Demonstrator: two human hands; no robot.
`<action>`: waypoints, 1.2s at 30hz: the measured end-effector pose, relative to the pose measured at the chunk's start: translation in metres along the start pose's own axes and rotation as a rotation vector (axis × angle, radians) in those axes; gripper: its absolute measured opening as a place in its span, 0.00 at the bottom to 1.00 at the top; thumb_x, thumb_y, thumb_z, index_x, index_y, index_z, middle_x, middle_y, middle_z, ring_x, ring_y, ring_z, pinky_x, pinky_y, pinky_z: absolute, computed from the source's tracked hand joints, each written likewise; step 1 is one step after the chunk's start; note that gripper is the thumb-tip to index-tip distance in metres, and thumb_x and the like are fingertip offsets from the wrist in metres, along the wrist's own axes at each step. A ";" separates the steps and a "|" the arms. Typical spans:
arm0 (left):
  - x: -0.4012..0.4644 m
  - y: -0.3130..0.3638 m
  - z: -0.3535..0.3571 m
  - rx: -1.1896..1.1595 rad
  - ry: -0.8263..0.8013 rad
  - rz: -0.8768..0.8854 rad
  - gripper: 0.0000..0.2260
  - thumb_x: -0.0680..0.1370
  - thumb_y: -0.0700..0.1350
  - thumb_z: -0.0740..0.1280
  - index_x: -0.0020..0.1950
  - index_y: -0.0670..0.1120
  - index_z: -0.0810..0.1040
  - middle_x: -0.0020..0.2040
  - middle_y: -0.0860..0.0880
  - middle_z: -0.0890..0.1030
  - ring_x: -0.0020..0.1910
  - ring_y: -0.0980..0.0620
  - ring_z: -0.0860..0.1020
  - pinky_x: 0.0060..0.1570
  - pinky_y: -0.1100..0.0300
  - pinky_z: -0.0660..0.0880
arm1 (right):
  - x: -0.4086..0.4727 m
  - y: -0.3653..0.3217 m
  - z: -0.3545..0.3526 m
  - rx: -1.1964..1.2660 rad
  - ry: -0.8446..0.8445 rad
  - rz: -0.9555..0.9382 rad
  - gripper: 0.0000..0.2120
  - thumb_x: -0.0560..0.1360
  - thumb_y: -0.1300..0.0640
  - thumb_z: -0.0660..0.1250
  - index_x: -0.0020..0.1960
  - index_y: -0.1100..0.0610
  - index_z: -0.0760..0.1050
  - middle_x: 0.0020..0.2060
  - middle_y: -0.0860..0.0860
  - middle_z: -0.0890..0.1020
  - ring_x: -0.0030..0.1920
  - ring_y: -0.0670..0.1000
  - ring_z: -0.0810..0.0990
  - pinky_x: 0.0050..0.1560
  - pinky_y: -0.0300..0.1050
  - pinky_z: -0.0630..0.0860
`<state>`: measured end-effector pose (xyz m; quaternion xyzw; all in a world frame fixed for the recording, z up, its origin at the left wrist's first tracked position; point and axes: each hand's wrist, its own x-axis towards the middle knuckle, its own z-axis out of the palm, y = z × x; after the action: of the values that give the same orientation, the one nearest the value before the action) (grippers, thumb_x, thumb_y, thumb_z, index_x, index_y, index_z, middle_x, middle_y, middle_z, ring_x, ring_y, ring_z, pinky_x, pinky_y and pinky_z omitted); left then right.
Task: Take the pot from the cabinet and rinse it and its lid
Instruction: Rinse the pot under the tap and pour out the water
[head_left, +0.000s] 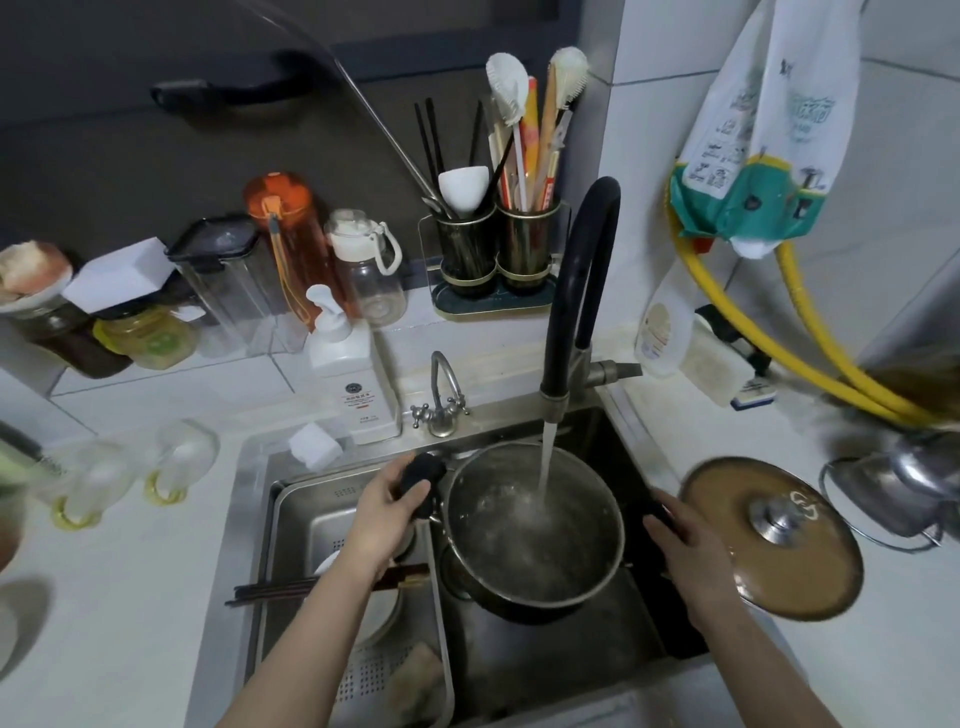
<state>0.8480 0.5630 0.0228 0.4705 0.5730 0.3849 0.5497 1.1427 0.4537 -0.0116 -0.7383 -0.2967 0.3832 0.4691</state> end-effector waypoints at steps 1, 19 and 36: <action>-0.003 0.000 -0.003 0.023 -0.027 0.025 0.20 0.75 0.31 0.65 0.67 0.42 0.73 0.58 0.47 0.79 0.55 0.49 0.78 0.62 0.53 0.72 | -0.001 -0.003 0.000 -0.074 -0.028 -0.031 0.17 0.75 0.59 0.67 0.62 0.49 0.75 0.61 0.52 0.78 0.61 0.55 0.76 0.64 0.55 0.72; 0.007 0.011 -0.014 -0.180 0.111 -0.251 0.13 0.75 0.28 0.62 0.57 0.36 0.78 0.27 0.50 0.83 0.23 0.55 0.80 0.25 0.64 0.79 | -0.020 -0.047 -0.020 -0.235 -0.220 -0.274 0.22 0.67 0.58 0.75 0.59 0.46 0.75 0.40 0.46 0.74 0.40 0.44 0.75 0.40 0.24 0.70; -0.006 0.000 0.003 -0.127 0.232 -0.494 0.08 0.74 0.30 0.62 0.36 0.37 0.74 0.30 0.41 0.74 0.14 0.54 0.72 0.16 0.65 0.73 | 0.009 -0.059 0.007 -0.163 -0.083 -0.433 0.09 0.75 0.62 0.65 0.53 0.53 0.70 0.50 0.58 0.72 0.45 0.48 0.78 0.39 0.35 0.79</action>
<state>0.8503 0.5568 0.0244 0.2339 0.7041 0.3254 0.5862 1.1371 0.4864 0.0380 -0.6766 -0.4972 0.2784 0.4664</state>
